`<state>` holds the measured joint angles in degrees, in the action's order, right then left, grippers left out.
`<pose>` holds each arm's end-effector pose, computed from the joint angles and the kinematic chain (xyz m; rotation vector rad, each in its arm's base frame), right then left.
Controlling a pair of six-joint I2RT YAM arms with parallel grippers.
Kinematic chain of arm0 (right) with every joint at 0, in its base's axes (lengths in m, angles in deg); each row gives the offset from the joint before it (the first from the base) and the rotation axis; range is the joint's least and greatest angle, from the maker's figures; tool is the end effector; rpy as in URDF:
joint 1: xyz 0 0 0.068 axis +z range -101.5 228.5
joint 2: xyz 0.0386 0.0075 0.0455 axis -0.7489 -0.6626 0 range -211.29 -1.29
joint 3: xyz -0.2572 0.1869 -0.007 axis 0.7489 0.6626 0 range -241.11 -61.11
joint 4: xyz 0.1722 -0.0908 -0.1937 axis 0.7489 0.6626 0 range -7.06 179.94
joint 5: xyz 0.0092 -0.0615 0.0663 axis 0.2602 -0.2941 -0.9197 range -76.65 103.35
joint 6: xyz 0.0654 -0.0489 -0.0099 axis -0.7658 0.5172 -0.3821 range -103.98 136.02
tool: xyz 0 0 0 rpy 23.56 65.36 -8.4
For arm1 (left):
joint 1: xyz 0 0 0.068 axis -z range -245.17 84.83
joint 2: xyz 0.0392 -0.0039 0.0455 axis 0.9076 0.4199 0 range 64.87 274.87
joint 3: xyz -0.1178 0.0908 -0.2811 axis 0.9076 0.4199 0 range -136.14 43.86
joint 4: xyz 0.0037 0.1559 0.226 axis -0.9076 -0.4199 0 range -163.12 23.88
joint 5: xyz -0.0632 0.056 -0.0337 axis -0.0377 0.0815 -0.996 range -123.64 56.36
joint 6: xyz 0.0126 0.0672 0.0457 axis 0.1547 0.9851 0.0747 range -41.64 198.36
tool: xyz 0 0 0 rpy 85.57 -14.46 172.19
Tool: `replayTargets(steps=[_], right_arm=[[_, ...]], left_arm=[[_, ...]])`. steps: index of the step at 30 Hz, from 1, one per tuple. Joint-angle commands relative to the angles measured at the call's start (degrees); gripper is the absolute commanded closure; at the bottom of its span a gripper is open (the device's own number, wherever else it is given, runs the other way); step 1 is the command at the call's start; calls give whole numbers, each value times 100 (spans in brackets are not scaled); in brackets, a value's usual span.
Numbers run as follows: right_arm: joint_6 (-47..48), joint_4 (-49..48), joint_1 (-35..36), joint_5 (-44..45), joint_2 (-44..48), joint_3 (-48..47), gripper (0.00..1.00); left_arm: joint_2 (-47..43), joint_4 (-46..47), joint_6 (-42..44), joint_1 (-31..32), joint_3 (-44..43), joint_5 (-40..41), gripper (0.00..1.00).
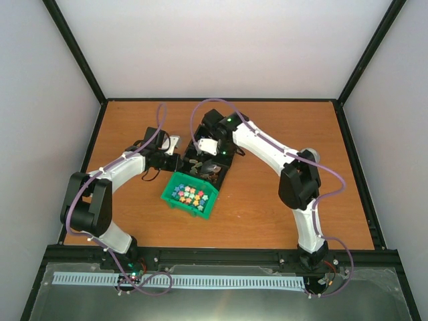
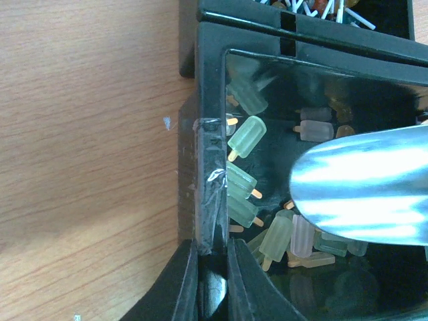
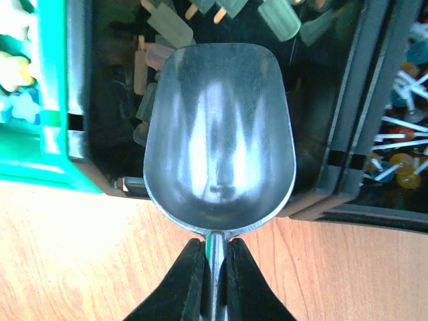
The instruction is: Pack the candies
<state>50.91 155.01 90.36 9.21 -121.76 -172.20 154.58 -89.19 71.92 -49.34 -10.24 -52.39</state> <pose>0.3423 0.3138 0.2544 -1.8654 2.3426 0.1217 0.3185 -0.1141 0.2008 0.3344 2.5937 -0.5644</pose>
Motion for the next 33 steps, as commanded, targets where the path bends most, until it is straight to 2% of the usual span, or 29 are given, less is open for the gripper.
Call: replayTargets(steps=[1,12,22,33], right_arm=[[28,-102,-38,-130,562,-60,97],[54,666,-55,372,347,-222,97],[16,701,-56,469,-411,-322,97],[-172,370,-56,28,-1215,-521,97]], left_arm=[[75,49,72,42,-39,205,99],[-36,51,108,42,-5,157,99],[-26,122,107,57,2,21,99],[21,225,108,227,34,4,99]])
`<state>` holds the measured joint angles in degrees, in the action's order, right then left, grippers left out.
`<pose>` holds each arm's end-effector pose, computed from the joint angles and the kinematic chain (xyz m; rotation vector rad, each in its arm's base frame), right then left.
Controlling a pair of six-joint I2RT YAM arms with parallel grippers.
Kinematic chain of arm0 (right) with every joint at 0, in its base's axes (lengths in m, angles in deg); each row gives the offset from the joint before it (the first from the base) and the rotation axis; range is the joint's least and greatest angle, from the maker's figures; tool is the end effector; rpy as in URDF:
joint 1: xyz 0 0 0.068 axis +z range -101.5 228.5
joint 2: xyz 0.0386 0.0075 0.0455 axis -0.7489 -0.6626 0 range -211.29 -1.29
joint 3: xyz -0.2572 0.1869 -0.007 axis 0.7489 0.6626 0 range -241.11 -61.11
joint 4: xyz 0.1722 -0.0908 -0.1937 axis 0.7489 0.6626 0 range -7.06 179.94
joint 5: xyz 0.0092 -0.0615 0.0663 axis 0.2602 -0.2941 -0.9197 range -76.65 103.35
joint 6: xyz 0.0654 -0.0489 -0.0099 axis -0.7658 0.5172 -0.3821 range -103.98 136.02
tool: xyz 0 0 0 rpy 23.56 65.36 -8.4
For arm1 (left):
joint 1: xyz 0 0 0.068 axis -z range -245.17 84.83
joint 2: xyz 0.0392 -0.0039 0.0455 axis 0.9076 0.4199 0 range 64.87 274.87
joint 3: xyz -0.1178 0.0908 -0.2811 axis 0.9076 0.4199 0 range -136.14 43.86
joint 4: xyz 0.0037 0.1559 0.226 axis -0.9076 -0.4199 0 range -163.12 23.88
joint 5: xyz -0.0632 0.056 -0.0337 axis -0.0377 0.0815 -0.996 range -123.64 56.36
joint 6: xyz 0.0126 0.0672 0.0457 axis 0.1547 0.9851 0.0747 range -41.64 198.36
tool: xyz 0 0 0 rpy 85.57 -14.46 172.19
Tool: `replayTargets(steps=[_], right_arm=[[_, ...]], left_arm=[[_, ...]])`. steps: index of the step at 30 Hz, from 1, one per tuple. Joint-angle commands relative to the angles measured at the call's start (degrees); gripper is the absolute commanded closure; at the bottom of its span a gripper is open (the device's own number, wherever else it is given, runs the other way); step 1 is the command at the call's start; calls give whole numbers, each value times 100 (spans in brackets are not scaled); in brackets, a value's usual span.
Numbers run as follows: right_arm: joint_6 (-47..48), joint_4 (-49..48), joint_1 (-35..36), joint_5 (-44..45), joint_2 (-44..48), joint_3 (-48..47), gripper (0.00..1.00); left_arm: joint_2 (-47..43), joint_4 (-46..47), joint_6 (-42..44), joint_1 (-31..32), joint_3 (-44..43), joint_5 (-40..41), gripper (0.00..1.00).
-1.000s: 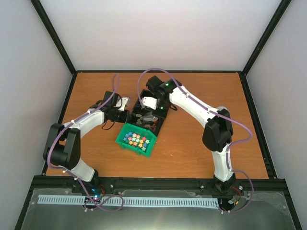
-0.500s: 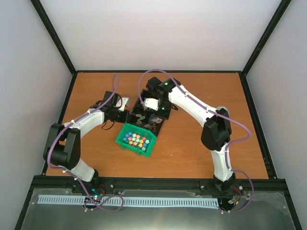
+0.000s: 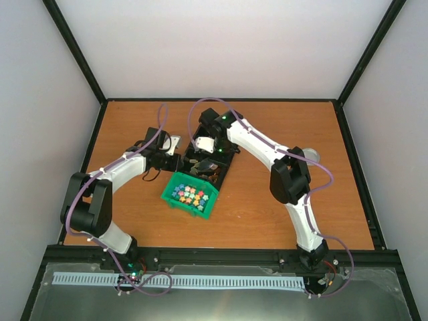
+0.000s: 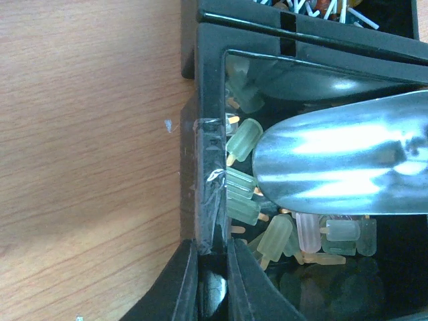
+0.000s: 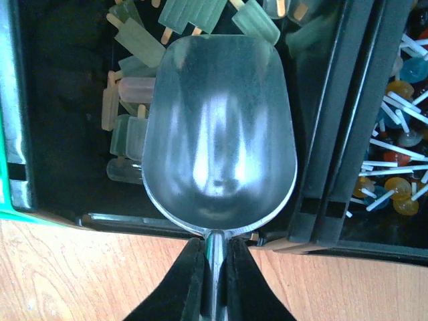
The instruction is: Pack the candies
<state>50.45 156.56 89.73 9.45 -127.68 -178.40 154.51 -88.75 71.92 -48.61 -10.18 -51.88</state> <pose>0.3636 0.3252 0.2375 -1.8554 2.3786 0.1140 0.3179 -0.1178 0.2013 0.3486 2.5861 -0.5577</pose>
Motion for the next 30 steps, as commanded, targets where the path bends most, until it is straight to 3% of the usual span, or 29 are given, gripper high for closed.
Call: replayTargets(steps=[1,8,17,25,30], right_arm=[[-158,194,8,-53,-682,49,97],[-495,-417,8,-693,-872,85,97],[-1044,-1976,29,-1598,-348,1137,97],[-1003,-1802,8,-1792,-173,1292,97],[-945,-1534,8,-1124,162,1449,97]], left_arm=[[34,192,108,155,39,-64,99],[73,201,139,164,78,-248,99],[129,172,213,163,107,-281,99],[155,131,247,159,81,-188,99],[134,102,223,164,52,37,99]])
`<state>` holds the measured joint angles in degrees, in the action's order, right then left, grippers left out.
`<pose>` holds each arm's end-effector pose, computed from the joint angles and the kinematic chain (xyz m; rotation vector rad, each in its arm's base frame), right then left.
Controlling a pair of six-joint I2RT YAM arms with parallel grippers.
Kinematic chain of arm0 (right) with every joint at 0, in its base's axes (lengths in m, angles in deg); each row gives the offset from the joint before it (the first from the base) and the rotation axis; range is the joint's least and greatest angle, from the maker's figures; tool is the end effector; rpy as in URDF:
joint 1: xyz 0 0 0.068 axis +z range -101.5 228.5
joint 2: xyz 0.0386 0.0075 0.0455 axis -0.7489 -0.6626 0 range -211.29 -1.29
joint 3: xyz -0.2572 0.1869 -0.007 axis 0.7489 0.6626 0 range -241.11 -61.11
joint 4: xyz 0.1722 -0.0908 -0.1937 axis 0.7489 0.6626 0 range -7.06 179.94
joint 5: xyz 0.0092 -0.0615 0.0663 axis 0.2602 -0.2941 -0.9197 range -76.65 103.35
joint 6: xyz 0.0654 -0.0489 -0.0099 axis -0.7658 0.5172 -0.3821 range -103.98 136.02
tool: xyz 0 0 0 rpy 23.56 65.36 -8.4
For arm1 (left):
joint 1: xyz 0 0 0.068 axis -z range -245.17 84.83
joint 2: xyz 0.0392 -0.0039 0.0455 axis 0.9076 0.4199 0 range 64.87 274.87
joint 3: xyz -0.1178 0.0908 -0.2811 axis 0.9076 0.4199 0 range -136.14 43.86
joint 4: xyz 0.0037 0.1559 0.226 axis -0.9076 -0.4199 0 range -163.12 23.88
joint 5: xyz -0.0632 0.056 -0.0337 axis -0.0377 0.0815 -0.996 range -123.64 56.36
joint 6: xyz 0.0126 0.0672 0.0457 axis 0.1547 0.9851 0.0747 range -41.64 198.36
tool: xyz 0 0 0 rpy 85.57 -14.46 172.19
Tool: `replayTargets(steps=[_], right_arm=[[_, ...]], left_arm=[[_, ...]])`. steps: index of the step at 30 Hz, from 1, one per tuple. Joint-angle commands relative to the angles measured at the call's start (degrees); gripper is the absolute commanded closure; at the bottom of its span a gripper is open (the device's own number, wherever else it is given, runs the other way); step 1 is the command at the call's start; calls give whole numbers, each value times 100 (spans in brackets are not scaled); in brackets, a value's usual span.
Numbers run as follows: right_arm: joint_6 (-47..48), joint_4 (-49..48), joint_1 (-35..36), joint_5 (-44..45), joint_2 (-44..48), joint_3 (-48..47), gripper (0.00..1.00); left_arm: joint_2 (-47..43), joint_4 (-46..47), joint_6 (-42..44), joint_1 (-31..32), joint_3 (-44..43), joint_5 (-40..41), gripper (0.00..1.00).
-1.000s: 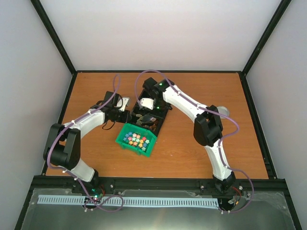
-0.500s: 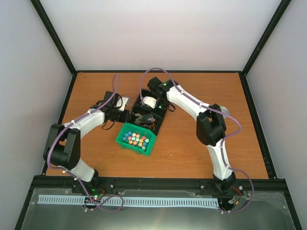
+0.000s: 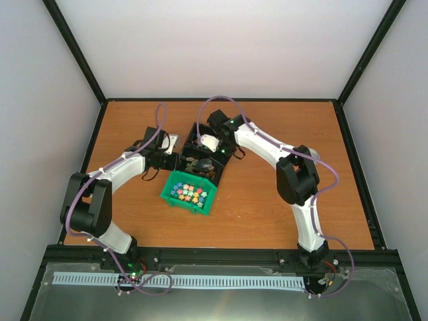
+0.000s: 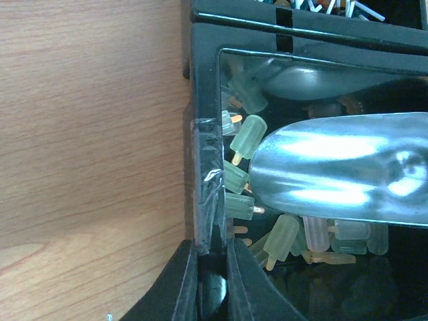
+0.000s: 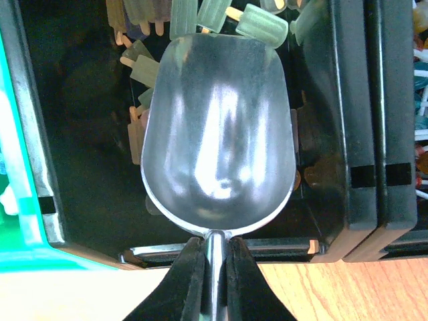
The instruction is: Pack the candies
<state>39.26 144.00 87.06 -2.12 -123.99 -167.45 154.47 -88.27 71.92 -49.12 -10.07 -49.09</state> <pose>0.3667 0.3169 0.2199 -1.5418 2.4907 0.4374 0.3209 -0.1120 0.2006 0.3193 2.5826 -0.4920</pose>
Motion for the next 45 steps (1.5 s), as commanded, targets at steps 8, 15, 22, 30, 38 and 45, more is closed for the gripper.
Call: replayTargets(steps=[8,15,22,30,38,45], right_arm=[[776,-151,136,1430,366,870,97],[594,-167,366,901,-413,294,97],[294,-792,476,-268,-493,376,97],[128,-2906,418,-647,669,2283,97],[-311,-4775,175,-1101,1608,3515,97],[-399,-5498,-215,-1528,2111,4176,97]], left_arm=[[112,17,224,214,4,-87,99],[216,92,240,215,-31,-529,99],[199,83,411,223,102,-765,99],[379,-65,409,210,-44,-1021,99],[472,-109,411,-7,-82,-1082,99],[512,-150,380,-252,-102,-1072,99]])
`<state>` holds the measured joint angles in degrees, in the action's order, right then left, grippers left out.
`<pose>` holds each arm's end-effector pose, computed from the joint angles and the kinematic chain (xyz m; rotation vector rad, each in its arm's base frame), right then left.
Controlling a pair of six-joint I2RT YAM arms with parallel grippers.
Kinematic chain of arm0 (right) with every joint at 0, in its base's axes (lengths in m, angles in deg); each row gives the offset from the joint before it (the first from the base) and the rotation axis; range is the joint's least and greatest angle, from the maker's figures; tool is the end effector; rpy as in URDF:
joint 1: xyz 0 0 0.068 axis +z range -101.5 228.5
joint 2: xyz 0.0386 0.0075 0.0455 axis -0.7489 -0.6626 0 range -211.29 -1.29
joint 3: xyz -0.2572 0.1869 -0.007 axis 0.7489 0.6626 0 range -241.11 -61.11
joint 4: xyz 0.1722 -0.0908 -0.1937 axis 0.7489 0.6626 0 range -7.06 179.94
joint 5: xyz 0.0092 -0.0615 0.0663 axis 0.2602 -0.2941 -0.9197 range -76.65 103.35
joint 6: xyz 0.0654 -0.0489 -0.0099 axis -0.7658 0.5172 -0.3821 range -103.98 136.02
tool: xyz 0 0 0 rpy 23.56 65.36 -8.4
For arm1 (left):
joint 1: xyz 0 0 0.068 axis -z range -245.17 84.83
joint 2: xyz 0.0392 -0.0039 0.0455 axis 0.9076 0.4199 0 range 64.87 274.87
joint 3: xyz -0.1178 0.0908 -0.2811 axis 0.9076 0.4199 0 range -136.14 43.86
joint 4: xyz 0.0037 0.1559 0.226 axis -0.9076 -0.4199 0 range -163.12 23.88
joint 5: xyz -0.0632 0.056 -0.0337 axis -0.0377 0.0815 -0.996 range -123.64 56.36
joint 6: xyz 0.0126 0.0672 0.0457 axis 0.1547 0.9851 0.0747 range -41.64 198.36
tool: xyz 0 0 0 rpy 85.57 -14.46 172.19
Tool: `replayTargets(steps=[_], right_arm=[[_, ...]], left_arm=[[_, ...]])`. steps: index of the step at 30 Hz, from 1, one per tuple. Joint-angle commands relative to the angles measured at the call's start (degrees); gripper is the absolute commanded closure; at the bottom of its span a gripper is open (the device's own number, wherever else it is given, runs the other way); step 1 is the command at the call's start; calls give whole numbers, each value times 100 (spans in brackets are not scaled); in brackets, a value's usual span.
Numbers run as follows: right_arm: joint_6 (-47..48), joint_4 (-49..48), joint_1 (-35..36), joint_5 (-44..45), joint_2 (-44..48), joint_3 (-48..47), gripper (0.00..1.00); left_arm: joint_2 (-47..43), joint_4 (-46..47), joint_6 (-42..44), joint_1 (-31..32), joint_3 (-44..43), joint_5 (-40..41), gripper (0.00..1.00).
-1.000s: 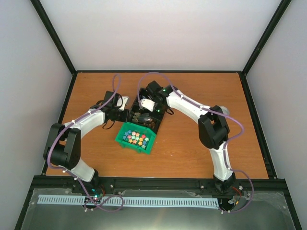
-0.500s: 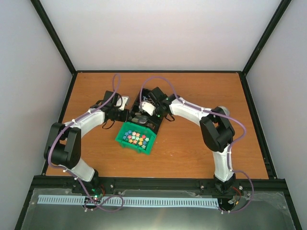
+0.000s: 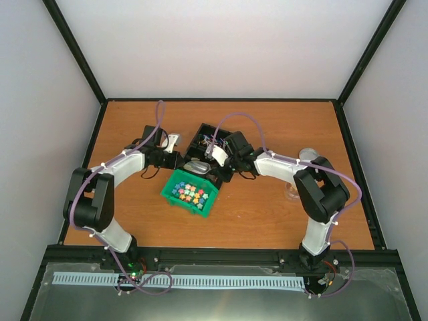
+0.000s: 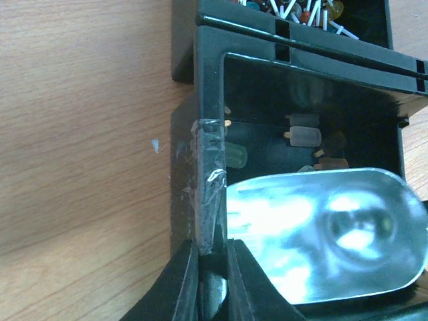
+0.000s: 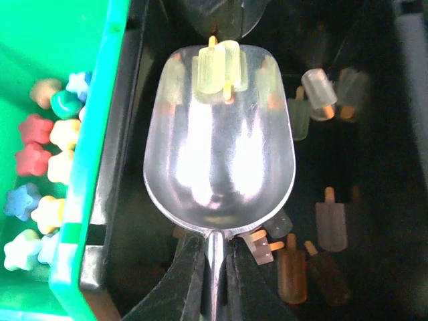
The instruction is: Pack the candies
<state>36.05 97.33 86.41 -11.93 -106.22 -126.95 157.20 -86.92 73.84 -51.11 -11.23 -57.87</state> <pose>0.3136 0.2831 0.1853 -1.3713 2.0954 0.6814 0.3312 -0.1131 0.1966 0.3729 2.5598 -0.6661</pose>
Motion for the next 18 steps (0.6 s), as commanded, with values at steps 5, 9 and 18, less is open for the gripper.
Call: replayTargets(steps=[5,9,18], right_arm=[[94,-986,-328,-674,416,451,97],[263,-1162,-493,-763,524,713,97],[446,-2332,-813,-1153,1067,1649,97]], left_arm=[[253,-294,185,-131,15,-203,99],[251,-303,196,-171,24,-208,99],[265,-297,205,-202,22,-249,99]])
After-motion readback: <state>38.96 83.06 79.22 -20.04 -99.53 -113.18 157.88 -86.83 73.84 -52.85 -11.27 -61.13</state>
